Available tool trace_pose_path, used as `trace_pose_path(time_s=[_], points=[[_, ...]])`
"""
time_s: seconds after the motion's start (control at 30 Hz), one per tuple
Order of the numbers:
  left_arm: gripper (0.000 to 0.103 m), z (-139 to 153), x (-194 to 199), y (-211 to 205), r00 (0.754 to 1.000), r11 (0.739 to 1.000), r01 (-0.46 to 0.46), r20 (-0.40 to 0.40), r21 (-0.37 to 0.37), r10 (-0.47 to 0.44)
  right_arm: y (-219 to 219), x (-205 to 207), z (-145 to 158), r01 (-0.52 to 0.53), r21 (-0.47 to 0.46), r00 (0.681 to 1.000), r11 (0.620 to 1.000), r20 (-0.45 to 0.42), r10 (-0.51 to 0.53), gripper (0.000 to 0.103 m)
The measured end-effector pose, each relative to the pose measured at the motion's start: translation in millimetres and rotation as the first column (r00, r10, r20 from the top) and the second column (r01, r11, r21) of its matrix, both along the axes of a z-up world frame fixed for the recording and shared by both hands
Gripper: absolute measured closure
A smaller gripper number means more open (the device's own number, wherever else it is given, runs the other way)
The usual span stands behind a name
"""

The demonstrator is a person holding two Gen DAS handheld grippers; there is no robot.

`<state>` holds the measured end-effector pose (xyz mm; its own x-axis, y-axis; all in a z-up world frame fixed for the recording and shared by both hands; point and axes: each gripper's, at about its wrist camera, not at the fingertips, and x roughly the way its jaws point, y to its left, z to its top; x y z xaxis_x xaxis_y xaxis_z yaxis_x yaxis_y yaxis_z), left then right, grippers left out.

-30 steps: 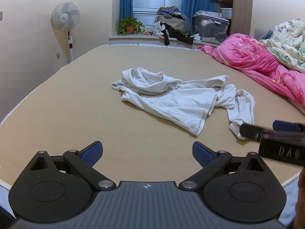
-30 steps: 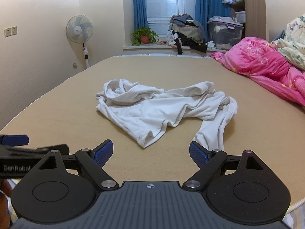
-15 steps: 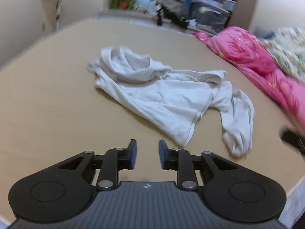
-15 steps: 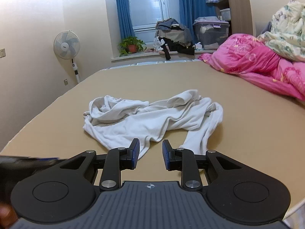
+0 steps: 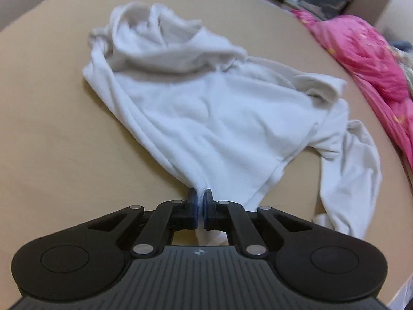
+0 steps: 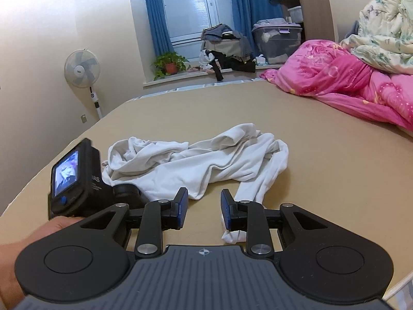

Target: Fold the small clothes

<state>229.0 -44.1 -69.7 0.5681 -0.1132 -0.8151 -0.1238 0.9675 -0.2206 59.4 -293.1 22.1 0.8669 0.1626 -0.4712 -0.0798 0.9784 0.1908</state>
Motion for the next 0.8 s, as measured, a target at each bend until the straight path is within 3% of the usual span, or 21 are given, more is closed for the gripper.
trace_pose_path(time_s=[0.13,0.27,0.37,0.43,0.5,0.53,0.63,0.73,0.8], points=[[0.100,52.4,-61.2,49.1,0.984,0.993,0.109,0.137,0.033,-0.113,-6.5,0.8,-0.9,0.027,0.017,0.999,0.999,-0.019,-0.027,0.074],[0.100,82.7,-133.8,127.6,0.979,0.986,0.125,0.147,0.107,-0.140,-15.6,-1.2,0.1,0.064,0.054,0.997,0.997,-0.046,-0.062,0.074],[0.100,74.9,-167.2,188.9,0.988,0.988,0.116,0.092,0.103,-0.126,-21.5,-4.2,0.3,0.083,0.082,0.995,0.993,-0.059,-0.078,0.074],[0.099,62.1,-174.5,216.7,0.994,0.994,0.108,0.030,0.006,-0.108,-22.9,-2.5,-0.3,0.087,0.083,0.995,0.993,-0.064,-0.082,0.073],[0.096,46.7,-179.2,234.4,0.995,0.992,0.101,0.033,-0.079,-0.099,-21.1,3.0,-4.4,0.086,0.075,0.994,0.993,-0.077,-0.081,0.069],[0.088,36.5,-179.4,238.0,0.995,0.993,0.091,0.034,-0.073,-0.089,-21.6,6.8,-7.4,0.087,0.085,0.993,0.993,-0.092,-0.079,0.064],[0.082,17.0,-174.6,247.6,0.999,0.999,0.036,0.008,-0.025,-0.036,-20.6,26.8,-20.1,0.078,0.156,0.986,0.985,-0.160,-0.053,0.056],[0.070,14.2,-168.4,254.7,0.999,0.998,0.027,0.022,-0.062,-0.026,-9.5,48.7,-38.0,0.056,0.212,0.972,0.976,-0.234,-0.005,0.050],[0.070,10.2,-161.2,249.3,0.999,0.997,0.052,0.013,-0.064,-0.051,3.0,60.1,-46.1,0.031,0.199,0.969,0.980,-0.245,0.019,0.044]])
